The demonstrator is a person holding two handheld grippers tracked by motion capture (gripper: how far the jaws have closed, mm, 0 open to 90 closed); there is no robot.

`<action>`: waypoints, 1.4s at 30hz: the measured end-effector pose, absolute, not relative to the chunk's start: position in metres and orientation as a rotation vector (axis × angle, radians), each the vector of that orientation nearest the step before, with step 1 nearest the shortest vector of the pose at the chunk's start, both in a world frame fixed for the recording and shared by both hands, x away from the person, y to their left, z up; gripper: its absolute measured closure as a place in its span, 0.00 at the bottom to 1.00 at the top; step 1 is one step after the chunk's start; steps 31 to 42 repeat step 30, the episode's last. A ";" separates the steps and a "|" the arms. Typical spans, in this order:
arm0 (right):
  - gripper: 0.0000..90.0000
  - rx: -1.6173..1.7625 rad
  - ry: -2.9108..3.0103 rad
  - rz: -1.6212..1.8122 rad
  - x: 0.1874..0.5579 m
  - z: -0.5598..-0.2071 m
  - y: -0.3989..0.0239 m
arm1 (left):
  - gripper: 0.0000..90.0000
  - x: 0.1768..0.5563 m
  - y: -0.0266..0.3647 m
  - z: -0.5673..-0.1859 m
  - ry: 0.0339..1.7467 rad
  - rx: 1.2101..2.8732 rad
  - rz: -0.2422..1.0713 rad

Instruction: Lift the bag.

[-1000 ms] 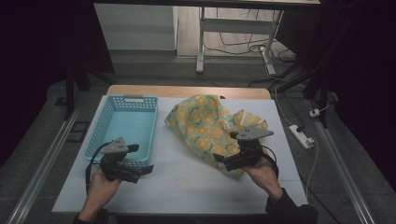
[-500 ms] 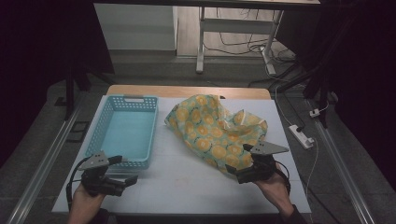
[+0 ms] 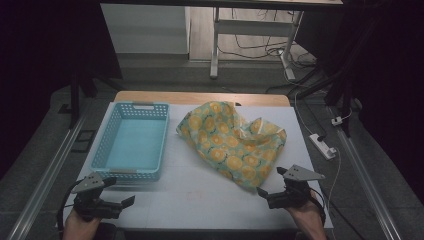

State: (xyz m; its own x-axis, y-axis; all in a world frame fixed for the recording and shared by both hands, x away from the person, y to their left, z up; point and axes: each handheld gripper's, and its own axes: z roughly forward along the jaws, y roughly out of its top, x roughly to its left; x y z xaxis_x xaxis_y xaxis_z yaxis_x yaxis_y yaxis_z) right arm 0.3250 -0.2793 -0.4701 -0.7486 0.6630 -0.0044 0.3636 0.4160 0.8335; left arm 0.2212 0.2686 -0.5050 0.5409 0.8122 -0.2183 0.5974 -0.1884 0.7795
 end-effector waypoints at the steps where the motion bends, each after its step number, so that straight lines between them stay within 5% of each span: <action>1: 0.00 0.892 2.337 1.241 0.324 -0.472 -0.283 | 0.00 0.221 0.270 -0.506 1.158 1.893 0.305; 42: 0.00 1.118 2.402 1.065 0.295 -0.499 -0.330 | 0.00 0.218 0.276 -0.522 1.267 1.960 0.260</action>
